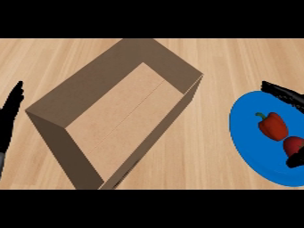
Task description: Pick the bell pepper from the plate and place it in the cardboard box
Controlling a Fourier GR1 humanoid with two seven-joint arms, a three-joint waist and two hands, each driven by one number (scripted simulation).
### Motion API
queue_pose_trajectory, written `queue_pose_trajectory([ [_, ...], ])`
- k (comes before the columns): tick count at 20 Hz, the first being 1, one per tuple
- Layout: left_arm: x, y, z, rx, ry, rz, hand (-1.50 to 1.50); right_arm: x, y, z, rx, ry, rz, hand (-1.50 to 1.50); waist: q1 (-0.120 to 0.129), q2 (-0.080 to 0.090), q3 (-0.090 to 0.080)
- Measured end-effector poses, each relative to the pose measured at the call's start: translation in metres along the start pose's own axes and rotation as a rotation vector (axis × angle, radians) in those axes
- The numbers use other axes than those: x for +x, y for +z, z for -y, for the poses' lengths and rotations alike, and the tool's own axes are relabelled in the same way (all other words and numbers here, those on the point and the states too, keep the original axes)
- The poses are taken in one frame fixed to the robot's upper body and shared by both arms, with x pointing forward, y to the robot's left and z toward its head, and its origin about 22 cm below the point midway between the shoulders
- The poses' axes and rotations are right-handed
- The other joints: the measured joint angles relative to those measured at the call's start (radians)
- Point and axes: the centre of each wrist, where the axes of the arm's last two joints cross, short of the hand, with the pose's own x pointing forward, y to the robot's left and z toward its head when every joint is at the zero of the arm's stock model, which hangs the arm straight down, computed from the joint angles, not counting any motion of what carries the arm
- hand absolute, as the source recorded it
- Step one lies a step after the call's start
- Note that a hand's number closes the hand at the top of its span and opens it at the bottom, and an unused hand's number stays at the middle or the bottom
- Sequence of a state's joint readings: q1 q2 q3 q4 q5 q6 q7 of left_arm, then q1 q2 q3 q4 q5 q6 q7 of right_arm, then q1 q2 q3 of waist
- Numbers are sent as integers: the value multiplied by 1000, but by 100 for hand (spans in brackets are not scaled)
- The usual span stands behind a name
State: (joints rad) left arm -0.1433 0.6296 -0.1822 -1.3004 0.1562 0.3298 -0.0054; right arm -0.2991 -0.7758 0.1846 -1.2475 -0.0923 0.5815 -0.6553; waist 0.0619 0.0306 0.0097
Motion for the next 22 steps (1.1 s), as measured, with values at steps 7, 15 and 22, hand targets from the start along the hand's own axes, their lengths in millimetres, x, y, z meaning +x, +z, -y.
queue_pose_trajectory([
  [7, 7, -6, 9, -20, -14, 5, 0, 27, -4, 41, 141, 352, -53, -150, 19, 0, -2],
  [15, 2, -7, 16, -18, -23, -9, 0, 24, -15, 48, 435, 627, -142, -150, 20, -5, -7],
  [22, 4, -4, 14, -5, -30, -22, 0, 1, -40, 44, 615, 719, -196, -150, 5, -15, -8],
])
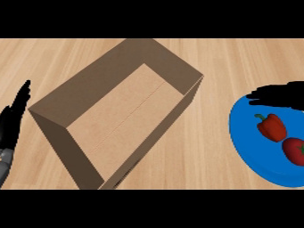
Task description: Pick the bell pepper from the plate and place it in the cardboard box
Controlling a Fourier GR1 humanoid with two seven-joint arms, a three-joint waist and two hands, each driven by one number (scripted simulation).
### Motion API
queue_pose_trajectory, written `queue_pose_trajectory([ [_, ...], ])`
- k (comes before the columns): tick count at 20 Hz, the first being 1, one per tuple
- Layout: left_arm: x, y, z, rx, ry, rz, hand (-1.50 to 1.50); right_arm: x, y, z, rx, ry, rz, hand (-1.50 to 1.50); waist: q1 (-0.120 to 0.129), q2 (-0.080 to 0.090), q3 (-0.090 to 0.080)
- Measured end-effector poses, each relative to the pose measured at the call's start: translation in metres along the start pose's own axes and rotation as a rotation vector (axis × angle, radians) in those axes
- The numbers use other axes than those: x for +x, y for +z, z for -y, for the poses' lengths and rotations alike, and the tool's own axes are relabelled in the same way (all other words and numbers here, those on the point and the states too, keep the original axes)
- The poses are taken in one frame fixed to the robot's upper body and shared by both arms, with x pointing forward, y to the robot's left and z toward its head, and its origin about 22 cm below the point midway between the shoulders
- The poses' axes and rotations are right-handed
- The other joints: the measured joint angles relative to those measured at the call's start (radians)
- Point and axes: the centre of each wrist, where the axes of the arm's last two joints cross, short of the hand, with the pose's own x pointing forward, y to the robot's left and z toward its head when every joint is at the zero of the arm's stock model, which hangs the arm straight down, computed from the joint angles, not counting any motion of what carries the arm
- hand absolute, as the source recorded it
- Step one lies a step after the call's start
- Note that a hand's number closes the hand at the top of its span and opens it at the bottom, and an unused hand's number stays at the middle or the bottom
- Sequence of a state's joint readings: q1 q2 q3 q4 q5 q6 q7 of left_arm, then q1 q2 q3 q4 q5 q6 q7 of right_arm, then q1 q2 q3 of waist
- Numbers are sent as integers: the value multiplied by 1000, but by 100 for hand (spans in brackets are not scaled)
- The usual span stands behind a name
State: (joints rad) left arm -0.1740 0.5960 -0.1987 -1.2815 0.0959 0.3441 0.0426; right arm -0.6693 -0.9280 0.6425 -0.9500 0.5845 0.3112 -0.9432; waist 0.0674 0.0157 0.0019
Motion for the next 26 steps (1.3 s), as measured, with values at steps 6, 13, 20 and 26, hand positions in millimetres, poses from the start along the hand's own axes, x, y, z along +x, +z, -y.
queue_pose_trajectory([
  [6, -4, -1, -8, 17, -4, -15, 0, -12, -30, 3, 60, 57, 2, -150, -24, -5, -1],
  [13, -5, 4, -8, 21, 2, -27, 0, -23, -44, -3, 92, 70, -1, -150, -36, -8, -1],
  [20, -16, 10, -12, 29, -1, -41, 0, -22, -53, -14, 98, 57, 48, -150, -47, -12, -2],
  [26, -18, 13, -10, 37, -5, -40, 0, -16, -52, -10, 90, 73, 96, -150, -56, -15, -2],
])
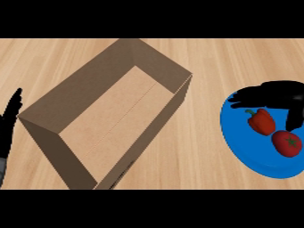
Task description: Pick the bell pepper from the plate and place it in the cardboard box
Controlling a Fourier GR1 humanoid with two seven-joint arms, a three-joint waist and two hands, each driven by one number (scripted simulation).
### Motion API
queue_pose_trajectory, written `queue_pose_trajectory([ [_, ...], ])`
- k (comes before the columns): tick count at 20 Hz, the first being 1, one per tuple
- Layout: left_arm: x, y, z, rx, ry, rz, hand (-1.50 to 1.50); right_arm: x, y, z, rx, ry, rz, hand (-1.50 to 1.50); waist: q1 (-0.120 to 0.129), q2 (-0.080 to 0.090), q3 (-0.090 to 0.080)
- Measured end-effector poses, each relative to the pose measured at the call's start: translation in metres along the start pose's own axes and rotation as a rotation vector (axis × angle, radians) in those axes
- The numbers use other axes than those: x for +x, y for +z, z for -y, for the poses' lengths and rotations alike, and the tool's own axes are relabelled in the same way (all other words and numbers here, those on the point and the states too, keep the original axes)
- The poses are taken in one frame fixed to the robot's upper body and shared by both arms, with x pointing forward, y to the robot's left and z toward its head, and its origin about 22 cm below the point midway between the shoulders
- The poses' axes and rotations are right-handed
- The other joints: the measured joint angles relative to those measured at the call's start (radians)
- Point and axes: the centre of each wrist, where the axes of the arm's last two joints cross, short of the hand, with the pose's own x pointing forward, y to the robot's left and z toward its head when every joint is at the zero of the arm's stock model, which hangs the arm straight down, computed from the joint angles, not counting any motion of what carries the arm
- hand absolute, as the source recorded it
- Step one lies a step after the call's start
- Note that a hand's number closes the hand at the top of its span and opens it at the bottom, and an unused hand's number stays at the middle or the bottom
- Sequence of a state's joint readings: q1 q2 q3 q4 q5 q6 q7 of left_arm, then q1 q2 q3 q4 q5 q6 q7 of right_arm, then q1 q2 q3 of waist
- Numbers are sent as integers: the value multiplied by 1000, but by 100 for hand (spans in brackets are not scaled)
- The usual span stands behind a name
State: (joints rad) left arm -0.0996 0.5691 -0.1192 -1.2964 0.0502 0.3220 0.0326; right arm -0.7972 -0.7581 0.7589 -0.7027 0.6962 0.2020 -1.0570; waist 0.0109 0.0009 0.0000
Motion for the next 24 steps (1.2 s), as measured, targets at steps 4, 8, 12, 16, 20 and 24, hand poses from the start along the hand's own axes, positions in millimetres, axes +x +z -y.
queue_pose_trajectory([
  [4, 1, 0, -3, 3, -3, -12, 0, 6, 4, -5, 38, 20, 7, -150, -7, -2, 0],
  [8, -3, 3, 1, 2, -4, -7, 0, 9, -3, -7, 76, 40, -9, -150, -5, -2, -2],
  [12, -1, 0, -2, 2, -3, -12, 0, 10, -6, -12, 95, 41, -28, -150, -5, -3, -4],
  [16, 6, -2, 1, 2, 0, -8, 0, 10, -21, -15, 66, 52, -27, 150, -2, -5, -9],
  [20, 4, -2, -1, 2, 0, -6, 0, 9, -26, -20, -19, 73, -11, 150, -2, -7, -14],
  [24, 5, -2, -4, 0, 4, -4, 0, 8, -33, -16, -107, 97, 0, 150, -1, -6, -12],
])
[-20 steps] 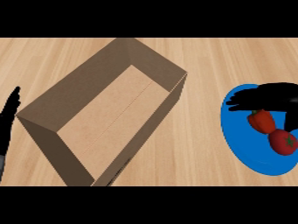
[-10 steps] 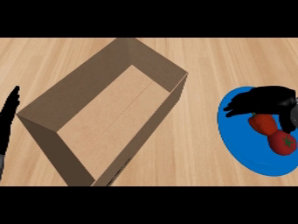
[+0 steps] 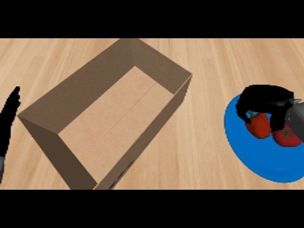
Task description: Pick the bell pepper from the plate and place it in the cardboard box
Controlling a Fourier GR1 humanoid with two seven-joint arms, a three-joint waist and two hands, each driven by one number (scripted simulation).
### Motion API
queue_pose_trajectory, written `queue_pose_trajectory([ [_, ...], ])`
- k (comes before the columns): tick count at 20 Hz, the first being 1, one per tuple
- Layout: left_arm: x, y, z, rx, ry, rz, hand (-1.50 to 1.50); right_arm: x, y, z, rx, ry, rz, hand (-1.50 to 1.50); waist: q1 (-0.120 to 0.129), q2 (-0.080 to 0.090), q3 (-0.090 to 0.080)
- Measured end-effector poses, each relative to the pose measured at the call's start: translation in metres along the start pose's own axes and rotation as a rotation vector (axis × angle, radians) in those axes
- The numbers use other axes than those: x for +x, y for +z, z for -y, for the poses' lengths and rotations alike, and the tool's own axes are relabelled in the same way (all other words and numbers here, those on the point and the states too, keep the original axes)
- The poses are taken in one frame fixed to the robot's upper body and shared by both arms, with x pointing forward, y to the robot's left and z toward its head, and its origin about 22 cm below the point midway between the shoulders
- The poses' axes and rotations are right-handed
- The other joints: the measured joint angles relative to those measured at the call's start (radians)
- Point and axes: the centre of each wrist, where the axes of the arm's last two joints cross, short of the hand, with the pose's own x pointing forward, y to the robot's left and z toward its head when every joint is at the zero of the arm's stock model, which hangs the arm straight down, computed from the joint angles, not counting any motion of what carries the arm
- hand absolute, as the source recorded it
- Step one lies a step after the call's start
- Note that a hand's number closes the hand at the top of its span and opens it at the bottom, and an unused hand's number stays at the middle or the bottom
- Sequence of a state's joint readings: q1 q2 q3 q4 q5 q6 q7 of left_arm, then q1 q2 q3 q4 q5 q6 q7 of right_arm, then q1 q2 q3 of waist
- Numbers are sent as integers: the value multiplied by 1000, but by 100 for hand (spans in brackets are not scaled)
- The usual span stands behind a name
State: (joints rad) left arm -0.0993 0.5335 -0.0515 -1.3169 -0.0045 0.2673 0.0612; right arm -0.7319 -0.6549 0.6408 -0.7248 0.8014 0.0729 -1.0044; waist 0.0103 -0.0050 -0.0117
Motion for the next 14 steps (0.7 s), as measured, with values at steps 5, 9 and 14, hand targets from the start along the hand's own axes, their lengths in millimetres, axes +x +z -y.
queue_pose_trajectory([
  [5, -8, 6, -4, 16, -9, -27, 0, 3, -12, -10, -161, -95, -251, 150, -31, -12, -1],
  [9, -15, 8, -10, 39, -12, -54, 0, 8, -20, -18, -293, -183, -509, 150, -68, -28, -5],
  [14, -21, 11, -17, 57, -19, -70, 0, 26, -36, 2, -469, -174, -686, 150, -88, -32, 1],
])
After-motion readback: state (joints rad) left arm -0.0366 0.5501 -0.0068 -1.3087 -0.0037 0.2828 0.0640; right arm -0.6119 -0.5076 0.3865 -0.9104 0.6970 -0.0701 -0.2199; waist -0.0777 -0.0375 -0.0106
